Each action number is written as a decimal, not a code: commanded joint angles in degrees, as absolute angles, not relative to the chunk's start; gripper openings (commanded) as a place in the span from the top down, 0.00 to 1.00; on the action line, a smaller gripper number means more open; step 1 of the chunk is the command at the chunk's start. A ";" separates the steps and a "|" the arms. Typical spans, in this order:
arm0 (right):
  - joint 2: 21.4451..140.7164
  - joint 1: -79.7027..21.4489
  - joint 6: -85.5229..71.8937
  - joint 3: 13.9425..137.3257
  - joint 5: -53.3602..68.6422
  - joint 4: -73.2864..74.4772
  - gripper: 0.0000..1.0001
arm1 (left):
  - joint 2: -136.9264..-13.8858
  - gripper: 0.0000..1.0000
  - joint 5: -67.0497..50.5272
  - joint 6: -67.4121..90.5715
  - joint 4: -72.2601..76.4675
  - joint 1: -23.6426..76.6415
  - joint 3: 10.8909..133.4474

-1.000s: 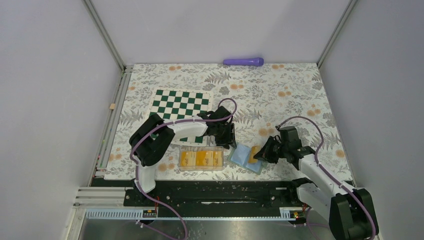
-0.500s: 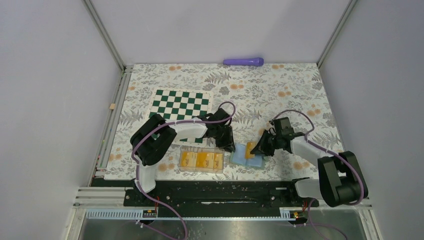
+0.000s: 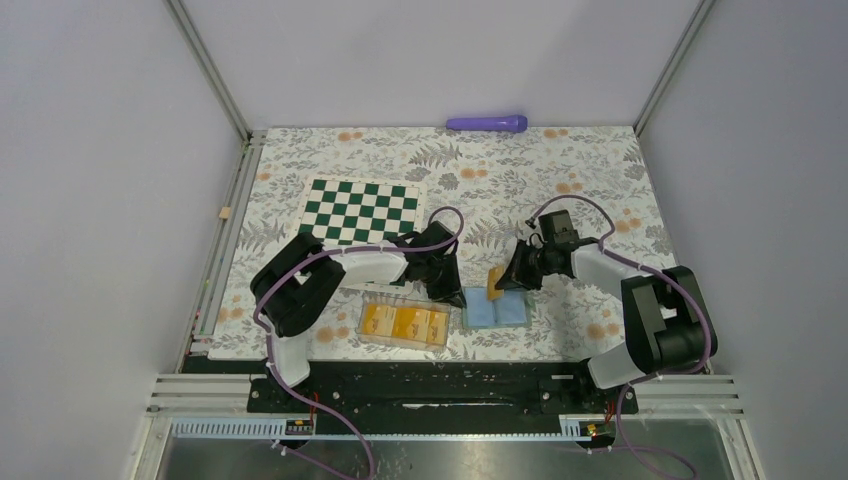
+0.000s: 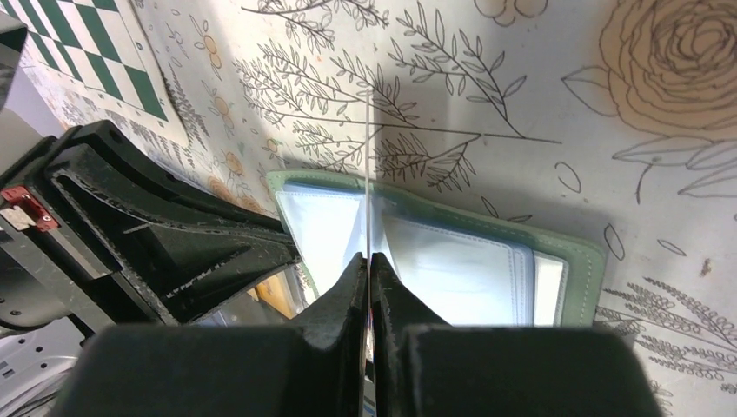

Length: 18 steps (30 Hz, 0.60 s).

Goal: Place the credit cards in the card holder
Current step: Insert the credit card into the card holder.

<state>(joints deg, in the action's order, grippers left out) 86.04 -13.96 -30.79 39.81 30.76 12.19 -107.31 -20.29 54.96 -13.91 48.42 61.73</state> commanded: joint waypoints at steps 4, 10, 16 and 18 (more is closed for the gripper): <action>82.26 -14.20 -31.03 36.42 31.92 12.28 1.00 | -106.76 0.94 -18.78 54.65 -14.40 48.83 62.78; 81.87 -14.15 -34.20 29.36 35.21 5.73 1.00 | -107.62 0.99 -18.34 53.97 -15.11 48.84 62.90; 82.21 -14.22 -34.13 26.36 37.93 3.98 1.00 | -108.44 1.00 -18.20 53.46 -15.43 48.85 63.02; 81.52 -14.15 -34.12 25.81 38.13 4.64 1.00 | -108.60 1.00 -18.07 53.43 -15.64 48.87 63.21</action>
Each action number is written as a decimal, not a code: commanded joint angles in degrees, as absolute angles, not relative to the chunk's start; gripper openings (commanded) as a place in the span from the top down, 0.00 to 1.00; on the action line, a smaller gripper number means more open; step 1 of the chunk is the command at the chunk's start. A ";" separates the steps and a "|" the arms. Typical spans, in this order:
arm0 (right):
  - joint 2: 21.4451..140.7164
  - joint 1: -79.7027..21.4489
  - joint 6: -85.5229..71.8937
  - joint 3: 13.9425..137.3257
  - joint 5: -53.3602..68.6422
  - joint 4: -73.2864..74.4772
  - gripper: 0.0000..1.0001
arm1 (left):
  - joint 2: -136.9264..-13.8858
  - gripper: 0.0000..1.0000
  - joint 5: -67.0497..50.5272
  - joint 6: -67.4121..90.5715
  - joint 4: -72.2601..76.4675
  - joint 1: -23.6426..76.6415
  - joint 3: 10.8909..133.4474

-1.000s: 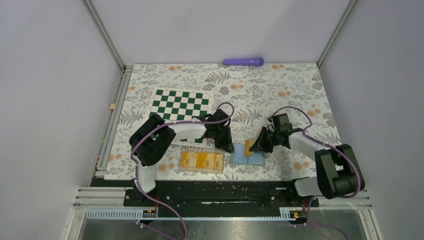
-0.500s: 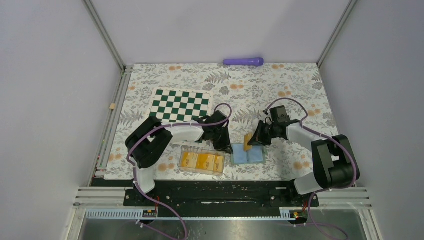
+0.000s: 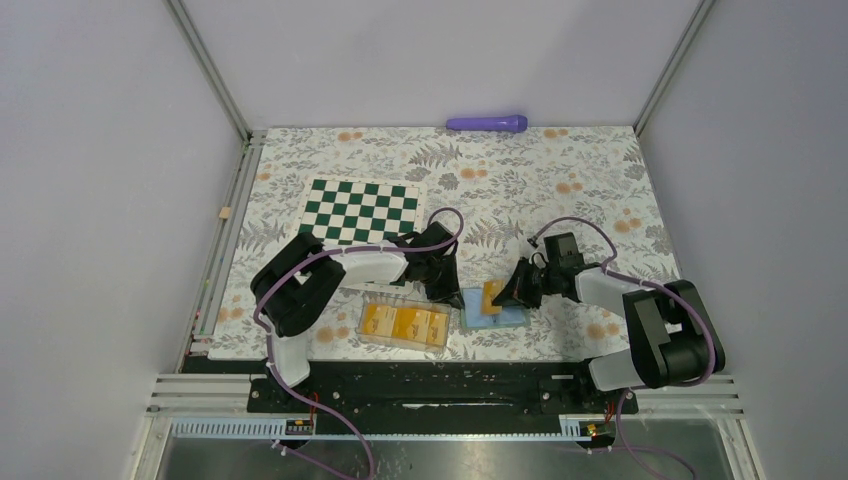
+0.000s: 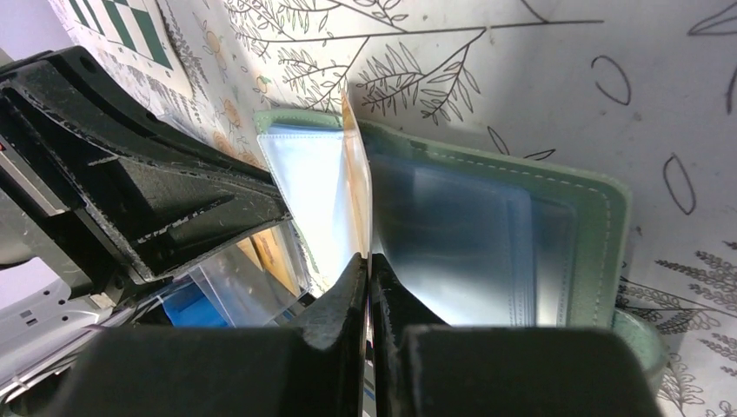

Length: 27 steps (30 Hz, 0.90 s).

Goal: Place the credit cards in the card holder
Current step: Insert the credit card into the card holder.

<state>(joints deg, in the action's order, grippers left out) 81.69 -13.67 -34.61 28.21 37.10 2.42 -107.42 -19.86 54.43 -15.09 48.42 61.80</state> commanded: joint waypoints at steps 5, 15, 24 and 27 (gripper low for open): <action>78.33 -14.15 -33.90 24.90 38.28 7.83 1.00 | -109.04 1.00 -17.92 53.30 -15.84 48.83 63.60; 78.35 -14.15 -33.55 24.74 39.77 10.84 1.00 | -109.83 1.00 -17.90 52.97 -16.44 48.84 64.20; 86.05 -14.15 -31.22 27.59 43.85 8.48 1.00 | -110.73 1.00 -18.28 52.44 -16.93 48.94 64.97; 87.37 -14.15 -30.09 28.84 44.31 9.20 1.00 | -110.78 1.00 -18.17 52.25 -17.20 48.88 65.05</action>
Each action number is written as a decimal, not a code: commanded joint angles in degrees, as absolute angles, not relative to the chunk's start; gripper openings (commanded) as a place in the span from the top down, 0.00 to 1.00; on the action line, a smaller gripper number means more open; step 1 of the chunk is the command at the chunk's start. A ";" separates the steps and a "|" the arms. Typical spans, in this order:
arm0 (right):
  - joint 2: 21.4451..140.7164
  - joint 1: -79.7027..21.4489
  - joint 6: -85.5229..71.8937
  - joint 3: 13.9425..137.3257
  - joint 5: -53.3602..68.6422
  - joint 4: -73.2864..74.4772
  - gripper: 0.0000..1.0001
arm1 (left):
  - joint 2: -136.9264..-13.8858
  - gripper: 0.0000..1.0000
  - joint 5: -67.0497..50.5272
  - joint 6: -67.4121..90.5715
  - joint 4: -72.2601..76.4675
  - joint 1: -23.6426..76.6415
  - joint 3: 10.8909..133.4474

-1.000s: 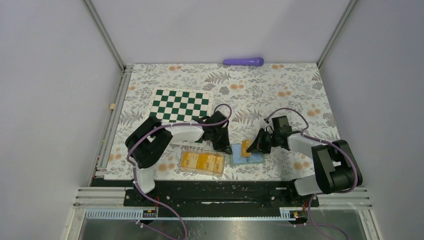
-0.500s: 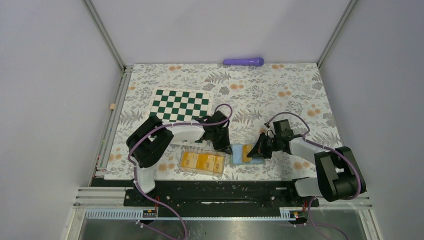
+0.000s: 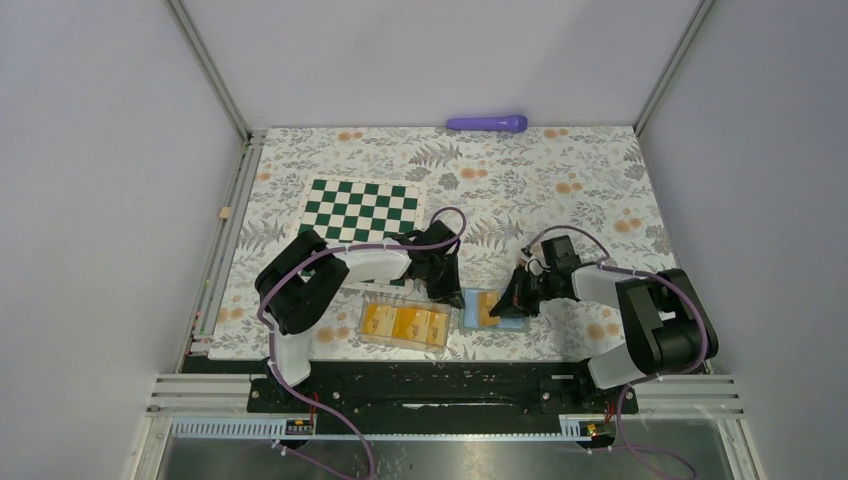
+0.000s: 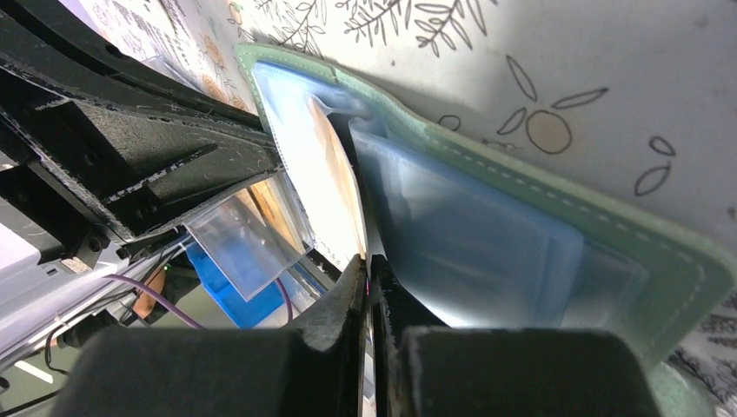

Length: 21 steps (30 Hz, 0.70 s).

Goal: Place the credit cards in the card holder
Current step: Insert the credit card into the card holder.

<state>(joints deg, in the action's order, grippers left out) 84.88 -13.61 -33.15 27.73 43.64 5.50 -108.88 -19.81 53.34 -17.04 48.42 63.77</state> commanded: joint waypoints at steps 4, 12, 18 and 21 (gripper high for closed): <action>88.59 -14.15 -29.13 30.47 44.40 10.43 0.98 | -111.05 1.00 -18.34 52.27 -17.23 48.87 65.31; 82.86 -14.24 -27.87 33.26 36.71 18.79 0.65 | -111.13 1.00 -18.62 52.12 -17.31 48.92 65.38; 82.73 -14.40 -24.76 35.74 34.48 22.50 0.50 | -111.35 1.00 -19.19 51.94 -17.31 48.87 65.89; 83.78 -15.02 -24.01 36.41 34.44 22.38 0.48 | -111.47 1.00 -19.25 51.88 -17.22 48.96 66.20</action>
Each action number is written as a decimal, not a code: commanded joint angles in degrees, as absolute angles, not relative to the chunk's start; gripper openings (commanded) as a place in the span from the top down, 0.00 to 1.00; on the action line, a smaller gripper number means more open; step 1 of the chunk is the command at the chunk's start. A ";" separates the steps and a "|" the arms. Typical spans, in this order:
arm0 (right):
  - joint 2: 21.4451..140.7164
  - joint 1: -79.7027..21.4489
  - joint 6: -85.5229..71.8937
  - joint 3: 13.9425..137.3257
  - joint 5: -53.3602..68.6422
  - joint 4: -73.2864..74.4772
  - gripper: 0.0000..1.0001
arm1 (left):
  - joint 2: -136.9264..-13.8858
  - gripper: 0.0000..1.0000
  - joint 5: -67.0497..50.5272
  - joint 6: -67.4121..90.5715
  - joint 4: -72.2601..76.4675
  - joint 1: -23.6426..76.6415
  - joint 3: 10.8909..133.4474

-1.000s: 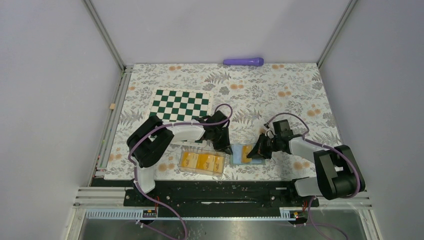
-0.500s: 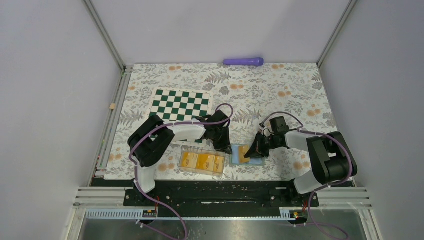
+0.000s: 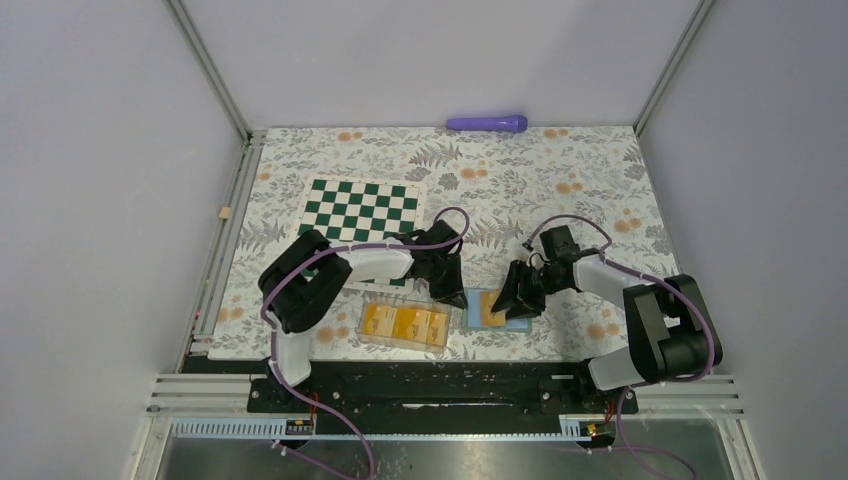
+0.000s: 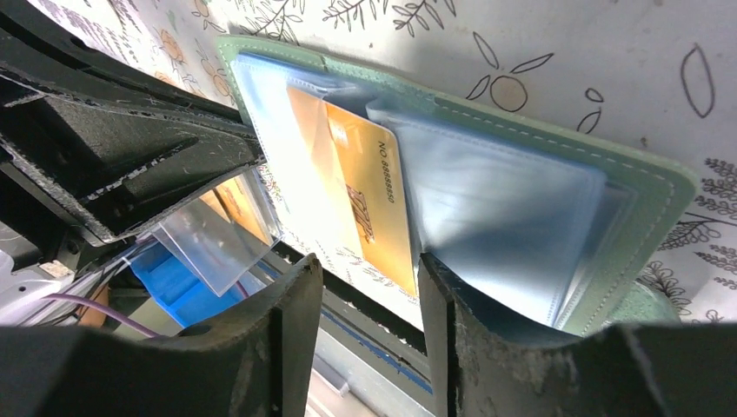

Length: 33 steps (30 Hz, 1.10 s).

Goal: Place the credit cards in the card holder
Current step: Insert the credit card into the card holder.

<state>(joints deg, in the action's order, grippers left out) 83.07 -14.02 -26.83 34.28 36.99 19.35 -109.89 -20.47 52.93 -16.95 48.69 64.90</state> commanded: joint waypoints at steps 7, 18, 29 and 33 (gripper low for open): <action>87.91 -20.06 -22.13 40.66 36.49 21.69 0.48 | -112.33 1.00 -20.04 51.68 -17.23 49.38 66.87; 92.43 -29.61 -23.46 45.37 34.47 19.19 0.47 | -111.57 1.00 -19.61 51.62 -18.01 49.82 67.65; 79.41 -29.54 -23.29 44.98 25.12 29.18 0.28 | -102.84 0.68 -13.06 47.47 -20.57 49.88 68.16; 77.56 -29.40 -23.78 43.74 23.27 29.86 0.29 | -100.22 0.62 -14.81 48.79 -14.83 49.79 65.08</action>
<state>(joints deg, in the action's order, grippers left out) 79.48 -29.15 -23.62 43.79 26.81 27.09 -105.30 -15.64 49.06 -20.75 49.67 66.54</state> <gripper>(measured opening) 0.718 0.363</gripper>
